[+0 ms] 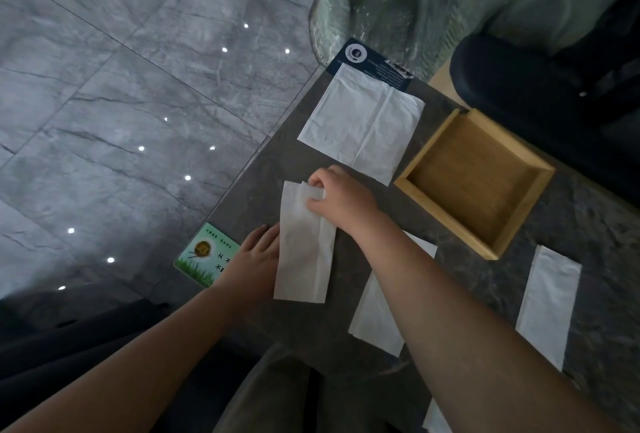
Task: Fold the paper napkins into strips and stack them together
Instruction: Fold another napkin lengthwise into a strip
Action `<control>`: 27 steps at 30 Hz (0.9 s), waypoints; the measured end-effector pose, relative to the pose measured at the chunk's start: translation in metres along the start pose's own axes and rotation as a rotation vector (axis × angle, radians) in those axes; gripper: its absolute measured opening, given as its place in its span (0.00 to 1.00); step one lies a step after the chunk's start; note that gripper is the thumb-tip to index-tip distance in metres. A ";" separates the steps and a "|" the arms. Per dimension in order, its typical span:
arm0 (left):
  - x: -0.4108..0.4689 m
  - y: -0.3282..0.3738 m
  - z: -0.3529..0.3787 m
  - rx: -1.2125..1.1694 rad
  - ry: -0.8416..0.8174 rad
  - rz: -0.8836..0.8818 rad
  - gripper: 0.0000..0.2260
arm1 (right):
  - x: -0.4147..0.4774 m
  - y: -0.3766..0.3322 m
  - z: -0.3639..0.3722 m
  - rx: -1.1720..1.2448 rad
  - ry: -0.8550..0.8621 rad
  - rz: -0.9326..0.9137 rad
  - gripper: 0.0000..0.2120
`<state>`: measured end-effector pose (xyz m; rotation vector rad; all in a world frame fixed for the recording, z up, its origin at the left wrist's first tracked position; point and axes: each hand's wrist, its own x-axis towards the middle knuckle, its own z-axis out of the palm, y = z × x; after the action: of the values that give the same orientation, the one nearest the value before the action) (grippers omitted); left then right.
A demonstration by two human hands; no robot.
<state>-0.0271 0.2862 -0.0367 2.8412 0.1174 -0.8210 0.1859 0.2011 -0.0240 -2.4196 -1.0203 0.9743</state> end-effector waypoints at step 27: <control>0.003 0.000 0.004 0.009 0.008 0.018 0.38 | 0.012 0.029 -0.021 0.077 -0.139 0.033 0.19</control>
<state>-0.0267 0.2856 -0.0423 2.8497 0.0896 -0.8090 0.2212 0.1889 -0.0306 -2.3404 -0.9714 1.1851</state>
